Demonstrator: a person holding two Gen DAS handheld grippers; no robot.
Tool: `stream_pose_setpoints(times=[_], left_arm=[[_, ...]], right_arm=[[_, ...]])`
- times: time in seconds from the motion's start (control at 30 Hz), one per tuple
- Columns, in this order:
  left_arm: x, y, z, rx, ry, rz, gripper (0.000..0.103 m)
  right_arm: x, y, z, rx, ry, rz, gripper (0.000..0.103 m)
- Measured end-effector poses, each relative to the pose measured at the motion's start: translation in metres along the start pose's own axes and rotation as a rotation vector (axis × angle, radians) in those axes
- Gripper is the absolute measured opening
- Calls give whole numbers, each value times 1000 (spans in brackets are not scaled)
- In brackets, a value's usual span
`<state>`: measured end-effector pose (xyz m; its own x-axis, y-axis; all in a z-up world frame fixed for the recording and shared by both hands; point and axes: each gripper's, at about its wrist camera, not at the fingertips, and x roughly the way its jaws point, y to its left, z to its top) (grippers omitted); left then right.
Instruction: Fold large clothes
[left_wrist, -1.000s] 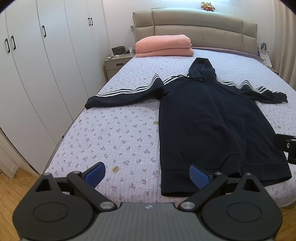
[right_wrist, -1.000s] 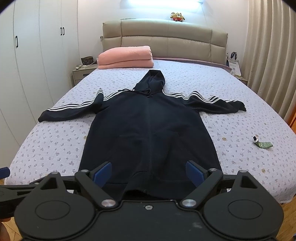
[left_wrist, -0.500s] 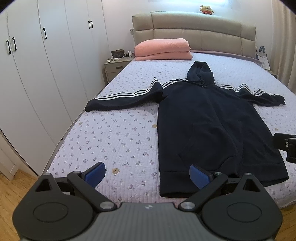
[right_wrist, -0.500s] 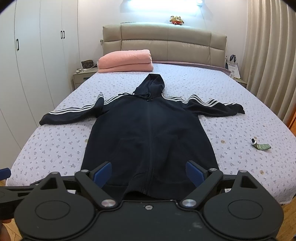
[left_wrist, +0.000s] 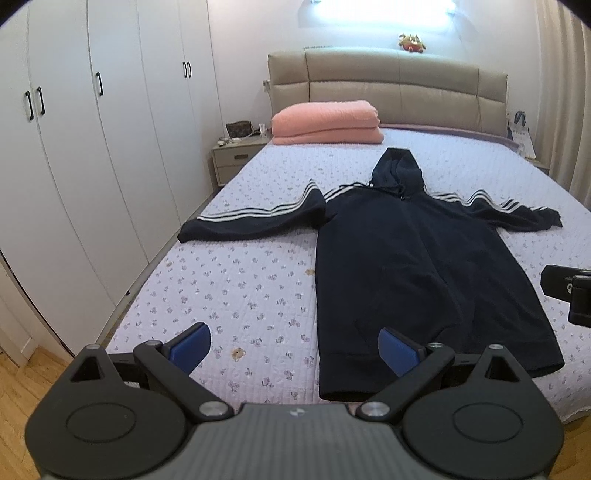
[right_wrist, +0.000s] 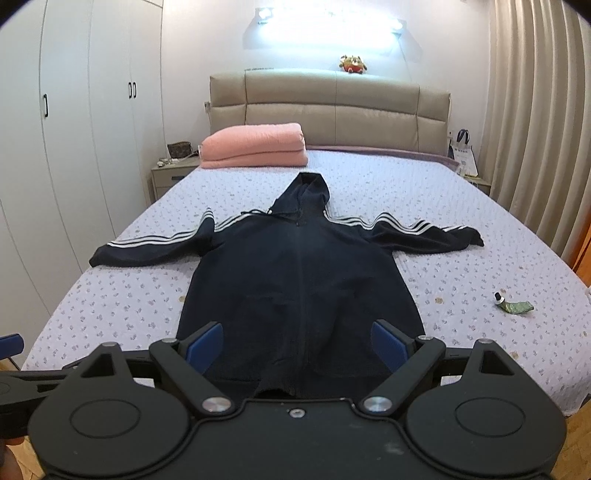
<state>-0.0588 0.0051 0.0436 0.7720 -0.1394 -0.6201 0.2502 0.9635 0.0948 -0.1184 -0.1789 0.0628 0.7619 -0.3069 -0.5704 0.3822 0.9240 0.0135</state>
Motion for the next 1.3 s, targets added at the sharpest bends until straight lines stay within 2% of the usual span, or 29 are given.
stream_pose_setpoints(times=[0.23,0.37,0.43,0.63,0.83,0.93,1.03,1.13,1.3], left_arm=[[-29,5,-2,-11,-59,-8,99],[-45,15,-3,-67,-78,-78,98],[-51,17,-5,-83,-87,-84,98],[-38,18,-1,-97,-68,-79,98],[39,1,20,-114,57,-136,98],[97,-21,31,-94,116,-148,98],[161,-49,46,-79,126,-156,98],[230,-74,66,-106,116,-191,98],[337,-112,106,-140,93,-235,94]], right_arm=[[-27,4,0,-2,-53,8,103],[-43,7,-2,-9,-89,10,103],[-49,7,-4,-5,-103,10,103],[-29,1,0,5,-78,8,103],[51,-17,6,30,35,-20,103],[105,-37,3,66,100,-45,103],[169,-60,2,80,152,-58,103],[239,-85,16,105,149,-73,103],[335,-124,53,155,71,-23,102]])
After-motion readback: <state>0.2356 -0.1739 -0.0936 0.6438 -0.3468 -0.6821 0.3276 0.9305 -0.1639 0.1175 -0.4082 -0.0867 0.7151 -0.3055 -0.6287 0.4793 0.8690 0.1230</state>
